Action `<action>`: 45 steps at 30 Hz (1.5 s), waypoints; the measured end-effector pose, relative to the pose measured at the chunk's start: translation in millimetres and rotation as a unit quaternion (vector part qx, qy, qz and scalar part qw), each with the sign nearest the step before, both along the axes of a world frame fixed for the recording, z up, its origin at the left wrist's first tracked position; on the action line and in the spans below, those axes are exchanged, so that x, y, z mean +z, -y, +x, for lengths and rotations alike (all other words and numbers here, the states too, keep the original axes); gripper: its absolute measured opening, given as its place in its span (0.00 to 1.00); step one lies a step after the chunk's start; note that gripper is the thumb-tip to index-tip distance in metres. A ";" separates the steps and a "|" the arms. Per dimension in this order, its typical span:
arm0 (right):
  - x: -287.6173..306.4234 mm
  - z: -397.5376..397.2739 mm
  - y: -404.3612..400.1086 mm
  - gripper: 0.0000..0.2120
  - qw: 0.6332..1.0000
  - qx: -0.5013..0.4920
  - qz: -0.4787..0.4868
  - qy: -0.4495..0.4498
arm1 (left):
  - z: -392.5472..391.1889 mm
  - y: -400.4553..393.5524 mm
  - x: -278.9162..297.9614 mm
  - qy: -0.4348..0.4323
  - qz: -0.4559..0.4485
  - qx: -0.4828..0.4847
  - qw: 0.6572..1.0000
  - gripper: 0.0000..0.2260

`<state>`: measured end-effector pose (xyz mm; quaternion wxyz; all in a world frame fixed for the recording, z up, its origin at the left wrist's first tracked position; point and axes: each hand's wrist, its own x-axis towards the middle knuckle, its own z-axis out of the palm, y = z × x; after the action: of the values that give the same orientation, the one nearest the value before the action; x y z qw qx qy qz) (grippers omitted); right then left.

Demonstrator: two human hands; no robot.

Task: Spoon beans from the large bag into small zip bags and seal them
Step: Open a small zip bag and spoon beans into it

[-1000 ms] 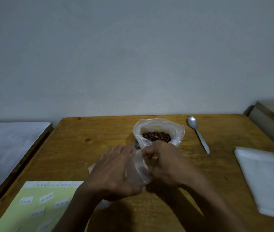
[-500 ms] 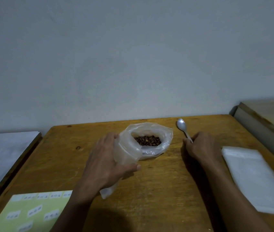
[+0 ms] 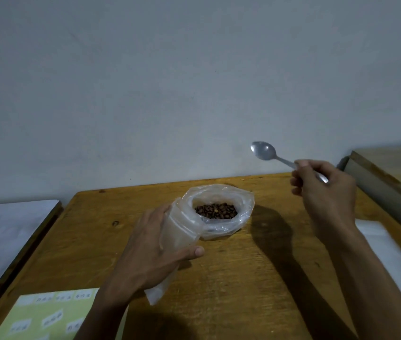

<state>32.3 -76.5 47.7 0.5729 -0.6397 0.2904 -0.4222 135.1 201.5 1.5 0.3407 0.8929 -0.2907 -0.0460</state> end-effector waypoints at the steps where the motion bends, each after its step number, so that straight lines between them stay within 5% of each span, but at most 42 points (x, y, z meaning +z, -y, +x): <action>1: 8.2 -5.1 -5.5 0.07 0.999 0.031 -0.027 -0.003 | 0.0 -0.1 0.3 0.000 0.007 -0.006 1.000 0.54; 7: 4.0 -11.4 -31.8 0.07 0.964 0.086 -0.188 -0.169 | 3.9 1.7 3.0 0.013 0.040 -0.011 0.999 0.53; 17: -49.3 12.2 -53.1 0.11 0.939 0.038 -0.303 -0.156 | 5.1 6.1 2.3 -0.010 0.054 -0.035 0.998 0.53; 24: -60.0 20.6 -67.9 0.15 0.988 0.035 0.004 -0.150 | 3.3 9.5 3.0 -0.013 0.052 -0.013 0.998 0.51; 35: -27.7 2.9 -55.9 0.09 0.983 0.086 0.160 -0.029 | 6.9 8.8 -2.4 -0.009 0.021 -0.011 1.000 0.47; 39: -15.4 -4.3 -67.7 0.10 0.983 0.144 0.111 -0.025 | 7.7 10.6 -0.8 -0.007 0.010 -0.008 1.000 0.44; 42: -13.8 -7.3 -78.5 0.11 0.981 0.184 -0.047 -0.049 | 7.1 12.4 0.2 -0.011 0.011 -0.001 1.000 0.45; 45: -22.3 -4.8 -72.2 0.11 0.978 0.108 -0.174 -0.030 | 8.1 11.3 -1.3 -0.016 0.006 -0.008 1.000 0.44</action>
<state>27.6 -4.3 25.4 0.4858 -0.7696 0.1585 -0.3829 143.2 190.2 0.2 0.3396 0.8918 -0.2918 -0.0642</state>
